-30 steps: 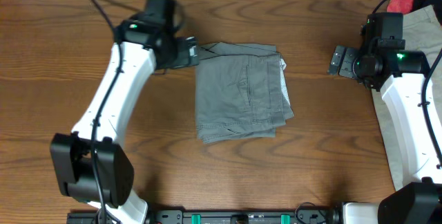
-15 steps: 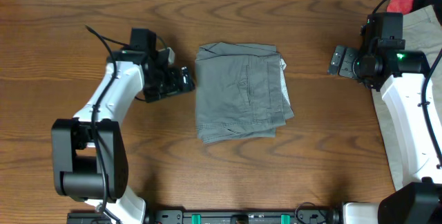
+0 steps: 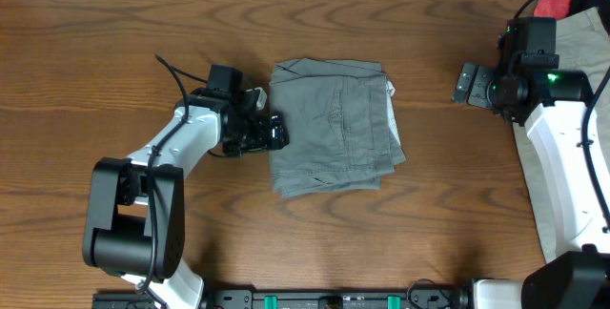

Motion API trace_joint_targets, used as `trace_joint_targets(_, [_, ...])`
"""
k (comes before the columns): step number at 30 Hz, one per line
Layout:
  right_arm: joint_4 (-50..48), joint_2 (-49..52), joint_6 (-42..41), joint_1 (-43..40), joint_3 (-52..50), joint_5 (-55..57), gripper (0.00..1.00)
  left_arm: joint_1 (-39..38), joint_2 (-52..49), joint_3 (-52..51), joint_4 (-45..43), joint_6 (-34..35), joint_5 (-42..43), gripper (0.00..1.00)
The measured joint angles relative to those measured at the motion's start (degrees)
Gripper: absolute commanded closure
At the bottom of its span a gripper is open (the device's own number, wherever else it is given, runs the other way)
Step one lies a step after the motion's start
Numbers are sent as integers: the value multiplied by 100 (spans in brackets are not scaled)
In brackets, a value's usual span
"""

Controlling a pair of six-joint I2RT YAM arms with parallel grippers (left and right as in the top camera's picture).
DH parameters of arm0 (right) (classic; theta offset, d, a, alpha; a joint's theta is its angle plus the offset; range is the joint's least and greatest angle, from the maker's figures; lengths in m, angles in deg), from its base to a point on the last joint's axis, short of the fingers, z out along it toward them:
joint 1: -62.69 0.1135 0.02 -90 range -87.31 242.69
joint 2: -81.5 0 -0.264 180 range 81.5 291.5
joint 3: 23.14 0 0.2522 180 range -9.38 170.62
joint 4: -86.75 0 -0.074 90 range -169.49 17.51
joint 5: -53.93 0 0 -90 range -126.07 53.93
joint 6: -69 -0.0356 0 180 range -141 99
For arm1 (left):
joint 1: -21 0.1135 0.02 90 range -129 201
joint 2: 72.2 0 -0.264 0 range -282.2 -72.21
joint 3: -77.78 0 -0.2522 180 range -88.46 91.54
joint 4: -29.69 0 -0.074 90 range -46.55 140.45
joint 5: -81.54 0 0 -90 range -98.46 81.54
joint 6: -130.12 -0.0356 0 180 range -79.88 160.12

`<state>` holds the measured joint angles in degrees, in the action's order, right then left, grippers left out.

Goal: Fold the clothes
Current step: 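Grasp the left edge of the folded shorts with the left gripper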

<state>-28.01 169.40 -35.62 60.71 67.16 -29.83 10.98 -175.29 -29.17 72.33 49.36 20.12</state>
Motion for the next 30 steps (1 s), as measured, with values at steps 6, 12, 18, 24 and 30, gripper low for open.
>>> trace_joint_targets(6, [0, 0, 0, 0, 0, 0, 1, -33, -2, 0, -127, 129, 0, 17])
trace_joint_targets(12, [2, 0, 0, 0, 0, 0, 1, -229, -175, 13, -389, 146, 46, 16])
trace_joint_targets(18, [0, 0, 0, 0, 0, 0, 1, -321, -289, 55, -573, 199, 125, 41])
trace_joint_targets(24, [0, 0, 0, 0, 0, 0, 1, -321, -420, 42, -754, 330, 129, 72])
trace_joint_targets(30, [0, 0, 0, 0, 0, 0, 1, -227, -483, 20, -1329, 721, 127, 94])
